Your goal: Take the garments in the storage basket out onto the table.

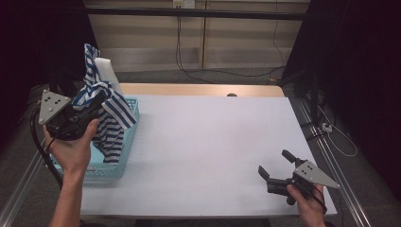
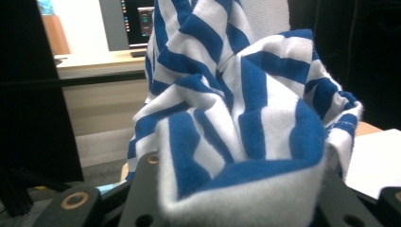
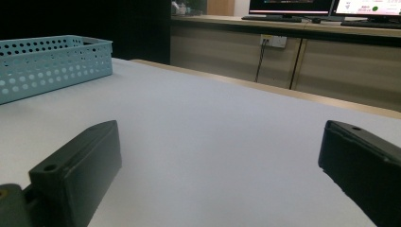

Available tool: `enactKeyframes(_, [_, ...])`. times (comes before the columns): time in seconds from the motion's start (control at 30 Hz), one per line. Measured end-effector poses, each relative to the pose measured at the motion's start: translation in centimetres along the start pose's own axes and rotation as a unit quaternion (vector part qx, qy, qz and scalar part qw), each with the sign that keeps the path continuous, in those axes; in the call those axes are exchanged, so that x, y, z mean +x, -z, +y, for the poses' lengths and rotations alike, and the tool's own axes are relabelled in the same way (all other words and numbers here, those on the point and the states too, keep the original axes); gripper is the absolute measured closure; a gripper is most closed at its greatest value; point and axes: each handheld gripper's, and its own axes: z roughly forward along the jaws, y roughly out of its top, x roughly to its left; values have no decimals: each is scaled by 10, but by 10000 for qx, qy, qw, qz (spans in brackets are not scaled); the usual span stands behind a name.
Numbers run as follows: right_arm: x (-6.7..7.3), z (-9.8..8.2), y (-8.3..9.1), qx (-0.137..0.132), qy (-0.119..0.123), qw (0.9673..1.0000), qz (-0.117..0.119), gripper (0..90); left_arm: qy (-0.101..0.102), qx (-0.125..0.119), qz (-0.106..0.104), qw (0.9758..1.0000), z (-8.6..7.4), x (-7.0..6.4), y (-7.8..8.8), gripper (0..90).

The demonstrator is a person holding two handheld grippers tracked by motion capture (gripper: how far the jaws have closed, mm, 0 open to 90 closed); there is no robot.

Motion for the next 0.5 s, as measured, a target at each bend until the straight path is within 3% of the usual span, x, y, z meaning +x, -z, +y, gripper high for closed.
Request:
enactKeyframes(0.33, [0,0,-1,-6,0,10000,26,0,-103,-53,-309,9995,7,-23,-6,657])
enactKeyframes(0.5, [0,0,-1,4,-4,10000,16,0,-78,-113,-384,9992,12,-23,-6,657])
